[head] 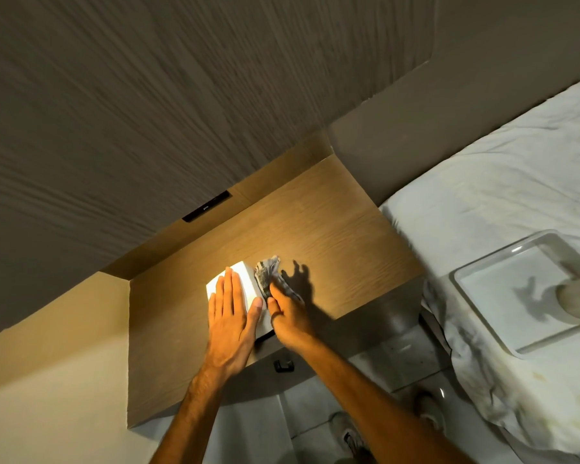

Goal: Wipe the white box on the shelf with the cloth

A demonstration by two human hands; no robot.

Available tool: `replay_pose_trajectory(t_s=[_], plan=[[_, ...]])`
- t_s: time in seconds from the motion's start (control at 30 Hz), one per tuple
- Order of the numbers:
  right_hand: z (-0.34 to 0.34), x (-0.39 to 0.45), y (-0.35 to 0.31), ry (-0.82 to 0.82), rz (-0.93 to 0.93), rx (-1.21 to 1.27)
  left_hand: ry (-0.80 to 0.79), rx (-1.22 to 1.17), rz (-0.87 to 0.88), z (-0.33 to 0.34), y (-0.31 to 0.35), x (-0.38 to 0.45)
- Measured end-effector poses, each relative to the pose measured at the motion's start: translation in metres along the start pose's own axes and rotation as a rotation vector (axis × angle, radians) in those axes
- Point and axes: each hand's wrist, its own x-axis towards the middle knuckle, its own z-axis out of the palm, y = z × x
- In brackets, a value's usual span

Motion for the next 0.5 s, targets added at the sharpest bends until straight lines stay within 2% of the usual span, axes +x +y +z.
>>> replay_pose_trajectory(t_s=[0.17,0.27,0.37,0.5], plan=[[-0.004,0.009,-0.015,-0.02,-0.13,-0.005,-0.012,-0.018,-0.013,-0.001,-0.001,0.001],[-0.005,0.024,-0.019,0.004,-0.077,-0.027,-0.027,-0.008,-0.011,-0.002,0.001,0.001],[-0.002,0.001,-0.007,0.004,-0.02,-0.01,-0.026,0.011,-0.012,-0.002,0.001,0.0],[-0.004,-0.009,-0.012,-0.024,-0.107,0.1,-0.014,0.011,-0.018,-0.002,0.004,0.0]])
